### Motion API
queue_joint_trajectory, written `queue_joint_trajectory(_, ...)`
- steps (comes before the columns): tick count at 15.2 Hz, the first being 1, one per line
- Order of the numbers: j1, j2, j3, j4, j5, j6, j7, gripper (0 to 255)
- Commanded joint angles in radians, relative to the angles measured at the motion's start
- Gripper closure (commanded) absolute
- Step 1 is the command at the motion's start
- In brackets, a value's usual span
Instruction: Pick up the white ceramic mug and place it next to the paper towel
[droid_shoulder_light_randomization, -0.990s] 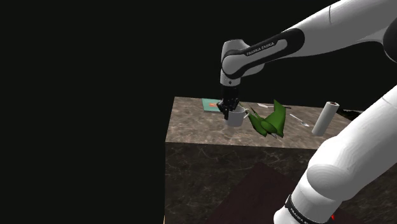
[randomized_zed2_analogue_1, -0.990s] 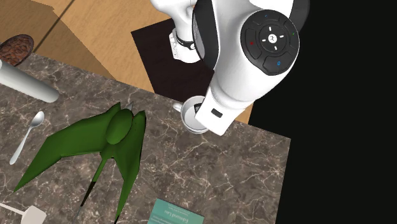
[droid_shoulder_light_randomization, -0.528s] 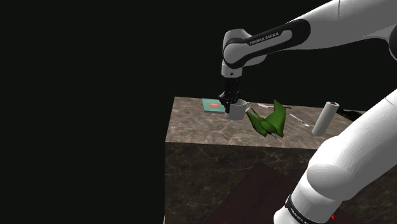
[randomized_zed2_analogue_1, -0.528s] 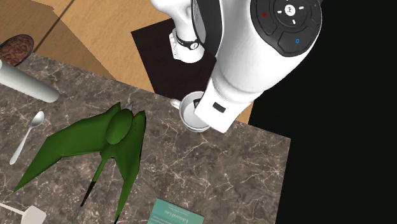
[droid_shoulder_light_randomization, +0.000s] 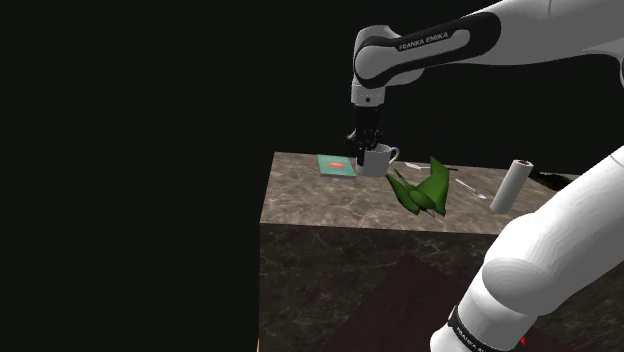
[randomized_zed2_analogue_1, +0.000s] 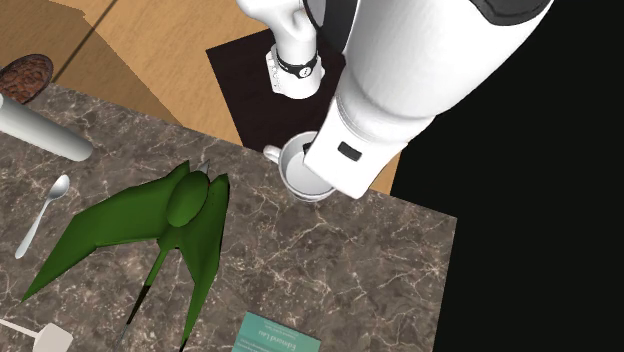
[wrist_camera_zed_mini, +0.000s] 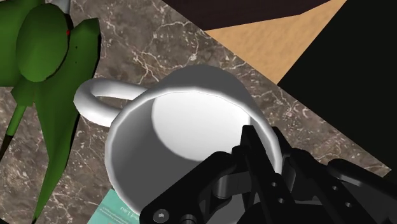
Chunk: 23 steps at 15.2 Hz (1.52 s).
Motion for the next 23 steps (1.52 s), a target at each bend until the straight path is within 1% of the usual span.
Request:
queue_joint_trajectory(1, 0.001, -0.002, 0.001, 0.027, 0.001, -0.029, -0.001, 255)
queue_joint_trajectory(21, 0.002, 0.017, 0.007, 0.311, 0.005, -0.294, -0.018, 255)
queue_joint_trajectory(23, -0.014, -0.023, -0.020, 0.274, -0.010, -0.293, -0.059, 255)
